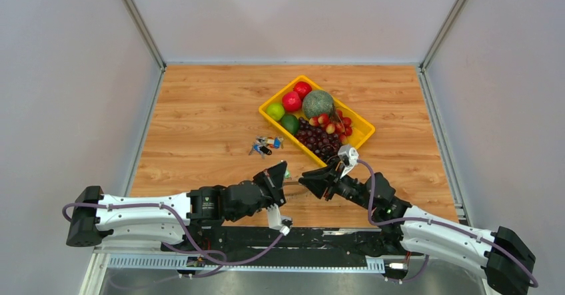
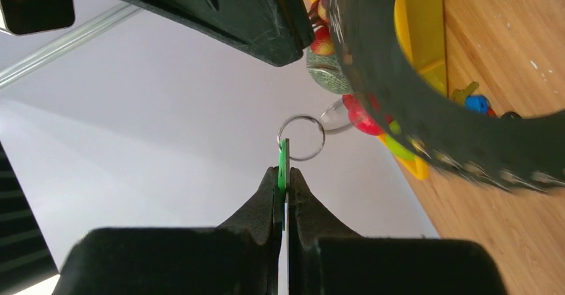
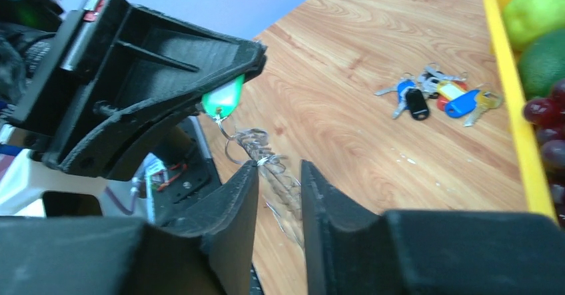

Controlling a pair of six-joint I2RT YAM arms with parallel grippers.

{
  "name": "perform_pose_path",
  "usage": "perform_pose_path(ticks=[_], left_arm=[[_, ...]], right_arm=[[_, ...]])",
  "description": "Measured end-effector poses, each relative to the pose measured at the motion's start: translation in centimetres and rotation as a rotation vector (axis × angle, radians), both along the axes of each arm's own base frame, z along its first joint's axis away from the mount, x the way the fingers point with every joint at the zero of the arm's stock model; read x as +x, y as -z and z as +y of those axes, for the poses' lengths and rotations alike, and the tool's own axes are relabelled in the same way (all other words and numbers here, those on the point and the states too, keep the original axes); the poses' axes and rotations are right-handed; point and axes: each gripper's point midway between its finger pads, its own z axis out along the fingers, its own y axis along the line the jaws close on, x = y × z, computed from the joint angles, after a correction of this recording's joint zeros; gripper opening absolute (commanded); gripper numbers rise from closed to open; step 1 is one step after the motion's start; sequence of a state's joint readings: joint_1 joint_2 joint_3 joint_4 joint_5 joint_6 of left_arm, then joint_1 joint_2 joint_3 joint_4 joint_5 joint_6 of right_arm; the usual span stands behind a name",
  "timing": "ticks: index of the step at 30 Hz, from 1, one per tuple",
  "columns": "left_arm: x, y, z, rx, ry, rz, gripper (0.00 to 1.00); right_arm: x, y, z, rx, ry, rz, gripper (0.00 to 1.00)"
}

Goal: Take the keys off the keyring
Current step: Remove the key from the keyring.

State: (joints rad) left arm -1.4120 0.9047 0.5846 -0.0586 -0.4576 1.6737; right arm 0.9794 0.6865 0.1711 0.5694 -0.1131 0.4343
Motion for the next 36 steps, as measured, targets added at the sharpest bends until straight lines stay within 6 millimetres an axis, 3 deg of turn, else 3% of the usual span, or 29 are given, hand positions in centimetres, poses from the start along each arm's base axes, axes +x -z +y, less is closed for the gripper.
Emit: perform_pose_path(ticks=[8,22,36], left_arm=[[0.2,0.7,0.5,0.039,-0.018,-0.001,0.0],[0.2,0.8,0.6,0.045,-0.019,-0.001,0.0],[0.2,0.8,0.6,0.045,-0.02,-0.001,0.0]], right_arm=[[0.4,2.1,-0.4,-0.118,0.008,-0.036,0.43],[-0.5,0.2,0.6,-0.148,-0.089,-0.175,0.37],[-0.5,1.3,2.5,-0.223,-0.165,-0.196,0.37]])
